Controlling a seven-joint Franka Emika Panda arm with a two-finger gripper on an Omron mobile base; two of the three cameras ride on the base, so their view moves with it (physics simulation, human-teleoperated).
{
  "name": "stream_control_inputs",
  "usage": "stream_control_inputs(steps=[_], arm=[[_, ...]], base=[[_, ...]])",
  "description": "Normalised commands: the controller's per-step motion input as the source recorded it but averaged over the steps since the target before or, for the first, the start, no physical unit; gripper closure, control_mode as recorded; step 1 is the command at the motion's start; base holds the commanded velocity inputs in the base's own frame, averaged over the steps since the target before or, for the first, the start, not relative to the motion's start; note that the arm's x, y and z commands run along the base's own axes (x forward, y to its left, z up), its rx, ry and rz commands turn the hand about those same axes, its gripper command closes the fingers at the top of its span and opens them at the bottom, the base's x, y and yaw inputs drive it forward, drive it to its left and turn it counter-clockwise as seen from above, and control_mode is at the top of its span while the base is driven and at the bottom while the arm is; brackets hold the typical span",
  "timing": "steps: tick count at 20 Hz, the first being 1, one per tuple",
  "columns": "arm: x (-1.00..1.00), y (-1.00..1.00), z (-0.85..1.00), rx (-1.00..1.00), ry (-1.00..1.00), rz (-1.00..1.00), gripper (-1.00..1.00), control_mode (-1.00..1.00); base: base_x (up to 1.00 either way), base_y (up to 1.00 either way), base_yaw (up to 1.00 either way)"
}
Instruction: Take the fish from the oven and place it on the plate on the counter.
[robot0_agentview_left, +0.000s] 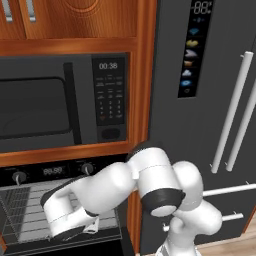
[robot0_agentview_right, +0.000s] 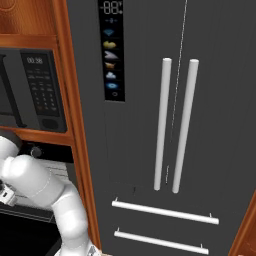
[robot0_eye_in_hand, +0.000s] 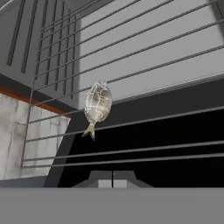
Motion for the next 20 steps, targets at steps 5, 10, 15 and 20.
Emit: stream_control_inputs(steps=[5, 10, 15, 20], arm=[[0.07, 0.24, 0.29, -0.04, 0.10, 0.00, 1.00, -1.00], [0.02, 0.41, 0.34, -0.14, 0.04, -0.01, 1.00, -1.00], [0.02, 0.54, 0.47, -0.31, 0.08, -0.13, -1.00, -1.00], [0.21, 0.59, 0.66, -0.17, 0.15, -0.06, -1.00, -1.00]], base=[[0.00, 0.00, 0.00], [0.00, 0.00, 0.00], [0.00, 0.00, 0.00], [0.00, 0.00, 0.00]])
